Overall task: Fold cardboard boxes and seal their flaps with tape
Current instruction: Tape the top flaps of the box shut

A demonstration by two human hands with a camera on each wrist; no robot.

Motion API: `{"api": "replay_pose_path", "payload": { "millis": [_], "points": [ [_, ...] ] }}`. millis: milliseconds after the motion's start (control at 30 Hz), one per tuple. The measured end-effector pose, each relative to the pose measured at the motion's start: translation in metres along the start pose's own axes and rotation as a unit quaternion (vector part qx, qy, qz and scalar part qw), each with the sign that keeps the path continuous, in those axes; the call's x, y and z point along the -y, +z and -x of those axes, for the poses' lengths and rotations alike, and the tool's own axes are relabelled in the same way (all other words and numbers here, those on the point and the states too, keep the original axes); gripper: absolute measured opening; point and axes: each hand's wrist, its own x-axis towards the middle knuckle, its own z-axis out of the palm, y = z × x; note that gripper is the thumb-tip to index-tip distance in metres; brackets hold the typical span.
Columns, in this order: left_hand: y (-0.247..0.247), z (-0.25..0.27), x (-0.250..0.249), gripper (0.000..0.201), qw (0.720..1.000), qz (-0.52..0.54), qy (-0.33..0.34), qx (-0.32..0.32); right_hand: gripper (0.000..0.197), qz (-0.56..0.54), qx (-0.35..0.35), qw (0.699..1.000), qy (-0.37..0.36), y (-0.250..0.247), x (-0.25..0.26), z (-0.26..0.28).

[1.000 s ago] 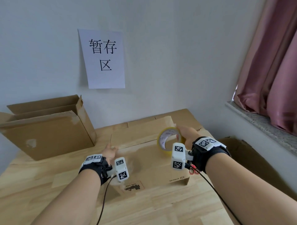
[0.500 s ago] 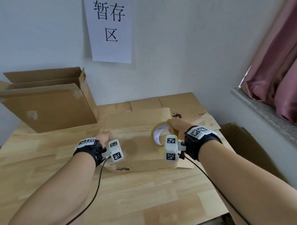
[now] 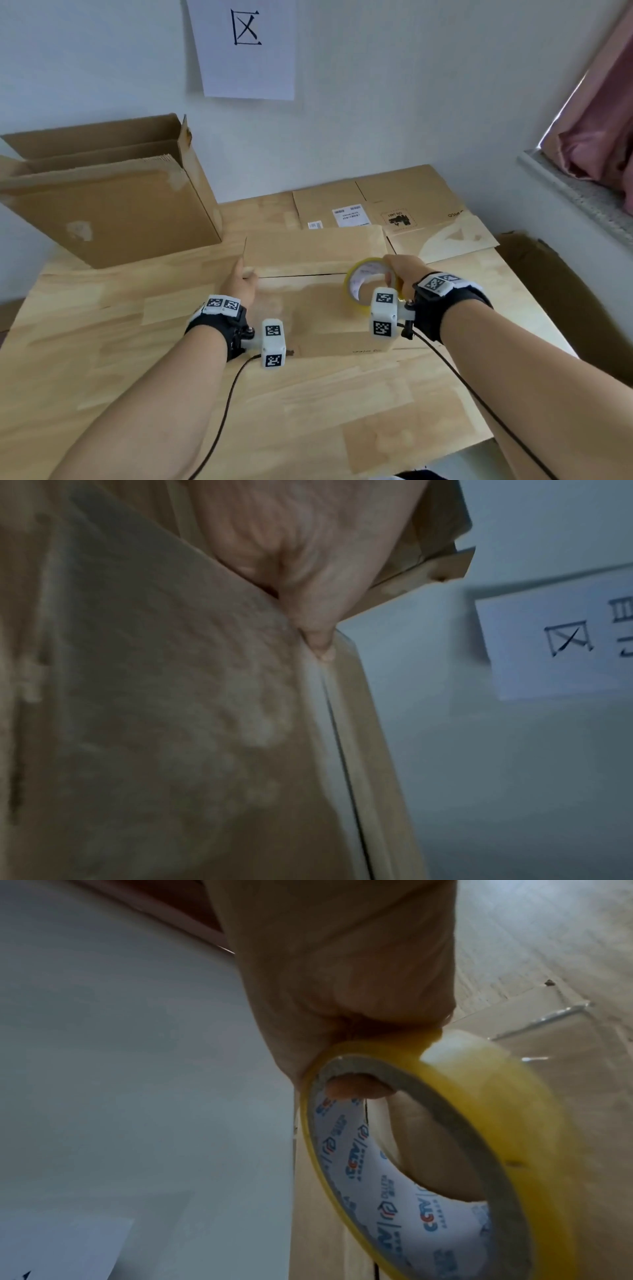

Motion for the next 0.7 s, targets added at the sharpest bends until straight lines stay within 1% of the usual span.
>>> {"api": "replay_pose_path", "payload": {
  "millis": [67,133,167,200,233,267,300,333,367,433,500,567,700],
  "points": [
    [0.002,-0.005,0.009,0.058,0.999,0.040,-0.002,0.018,0.046,-0.002,-0.007,1.000,0.016,0.001,-0.002,-0.001],
    [0.000,-0.008,0.012,0.060,0.994,0.095,-0.009,0.043,0.043,-0.002,-0.022,1.000,0.014,0.008,0.003,0.003],
    [-0.001,-0.011,0.012,0.061,0.994,0.099,-0.013,0.052,0.038,-0.022,-0.054,0.998,-0.003,0.013,0.007,0.006],
    [-0.003,-0.014,0.013,0.060,0.994,0.096,-0.017,0.056,0.029,-0.021,-0.077,0.996,-0.046,0.017,0.014,0.008],
    [-0.004,-0.014,0.013,0.060,0.993,0.100,-0.020,0.058,0.020,-0.034,-0.080,0.995,-0.058,0.024,0.025,0.011],
    [-0.006,-0.015,0.014,0.059,0.992,0.112,-0.016,0.057,0.013,-0.044,-0.085,0.992,-0.088,0.033,0.037,0.014],
    [-0.006,-0.016,0.015,0.059,0.991,0.119,-0.012,0.059,0.011,-0.033,-0.091,0.988,-0.122,0.042,0.048,0.019],
    [-0.006,-0.020,0.020,0.058,0.991,0.121,-0.011,0.060,0.011,-0.047,-0.109,0.983,-0.142,0.049,0.056,0.017],
    [-0.005,-0.025,0.024,0.058,0.990,0.127,-0.009,0.065,0.011,-0.045,-0.112,0.978,-0.168,0.058,0.064,0.020],
    [-0.006,-0.027,0.028,0.058,0.989,0.130,-0.006,0.071,0.011,-0.011,-0.090,0.972,-0.217,0.072,0.070,0.026],
    [-0.008,-0.025,0.026,0.058,0.990,0.122,-0.001,0.068,0.011,0.016,-0.066,0.970,-0.235,0.088,0.065,0.027],
    [-0.006,-0.026,0.028,0.056,0.987,0.146,0.015,0.067,0.010,0.035,-0.044,0.968,-0.246,0.098,0.056,0.024],
    [-0.001,-0.026,0.031,0.052,0.979,0.185,0.050,0.071,0.006,0.135,-0.043,0.944,-0.297,0.110,0.050,0.023]
  ]
}}
